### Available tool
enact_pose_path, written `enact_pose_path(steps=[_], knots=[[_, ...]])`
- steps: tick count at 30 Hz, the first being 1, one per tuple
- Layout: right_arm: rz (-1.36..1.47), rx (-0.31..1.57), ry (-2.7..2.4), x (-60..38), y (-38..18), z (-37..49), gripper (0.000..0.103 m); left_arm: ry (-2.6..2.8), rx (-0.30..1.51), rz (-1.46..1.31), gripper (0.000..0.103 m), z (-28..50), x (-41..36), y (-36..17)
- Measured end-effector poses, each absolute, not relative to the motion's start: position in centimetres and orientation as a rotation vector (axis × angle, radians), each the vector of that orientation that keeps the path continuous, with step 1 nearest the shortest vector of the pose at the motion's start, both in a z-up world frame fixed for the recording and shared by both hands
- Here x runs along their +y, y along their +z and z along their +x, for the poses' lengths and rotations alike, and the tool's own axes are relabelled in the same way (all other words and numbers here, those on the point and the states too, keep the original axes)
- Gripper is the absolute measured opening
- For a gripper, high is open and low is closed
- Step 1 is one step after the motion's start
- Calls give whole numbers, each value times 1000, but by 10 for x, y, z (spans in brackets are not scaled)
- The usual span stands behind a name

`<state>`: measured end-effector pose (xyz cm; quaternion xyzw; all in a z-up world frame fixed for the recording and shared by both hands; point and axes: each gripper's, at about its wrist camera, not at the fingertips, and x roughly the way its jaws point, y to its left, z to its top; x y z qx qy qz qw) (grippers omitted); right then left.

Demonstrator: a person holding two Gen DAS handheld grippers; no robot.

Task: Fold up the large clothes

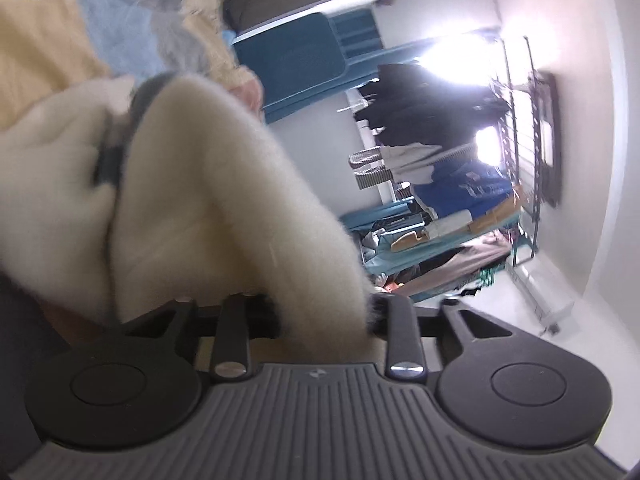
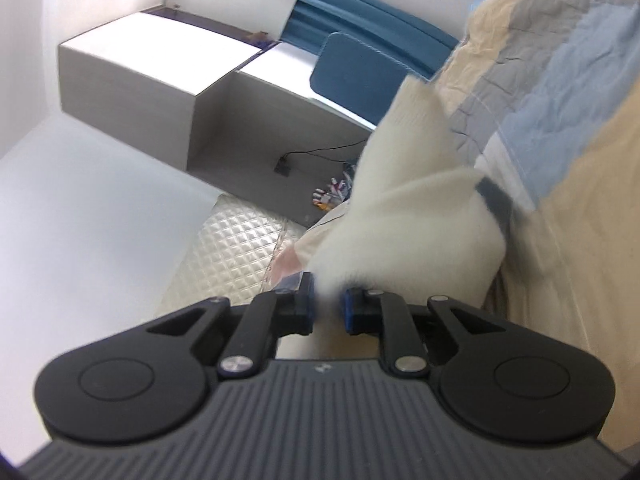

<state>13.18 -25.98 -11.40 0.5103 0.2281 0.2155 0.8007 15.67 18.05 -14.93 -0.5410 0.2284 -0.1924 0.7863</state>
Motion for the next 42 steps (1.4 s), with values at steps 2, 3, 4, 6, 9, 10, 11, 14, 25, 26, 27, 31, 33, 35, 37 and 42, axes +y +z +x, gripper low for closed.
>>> enact_pose_path(steps=[2,3,4,6,9,10,11,14,25,26,27,31,33,35,37,42], knots=[[1106,545,426,-254,-123,139,20,-393,509,-1215,57,159,183,-159],[1100,576,417,-252,-130,141,21,-377,520,-1229,59,161,184,-163],[1100,605,415,-250,-136,143,27,-359,535,-1241,59,163,185,-167],[1114,647,411,-248,-151,143,35,-335,555,-1298,59,169,189,-178],[1066,698,415,-238,-155,141,41,-293,571,-1322,59,179,195,-190],[1049,708,409,-235,-158,142,41,-272,579,-1305,57,181,196,-190],[1040,711,409,-233,-161,145,41,-258,578,-1293,50,182,196,-190],[1026,692,392,-232,-168,156,26,-235,545,-1247,23,180,198,-184],[963,329,513,-253,-103,107,15,-387,234,-1049,13,116,191,-105],[944,291,533,-256,-92,100,15,-395,210,-1044,13,108,189,-96],[922,257,554,-258,-79,95,15,-406,190,-1046,13,101,187,-86],[797,168,618,-259,-23,76,15,-421,69,-994,13,75,179,-34],[747,123,643,-261,7,68,15,-430,-2,-945,13,62,173,-2],[715,72,666,-264,41,61,15,-441,-66,-897,13,52,167,29],[689,25,683,-268,77,55,15,-443,-124,-856,13,43,160,62],[614,-78,719,-272,160,41,15,-471,-243,-796,13,26,152,140]])
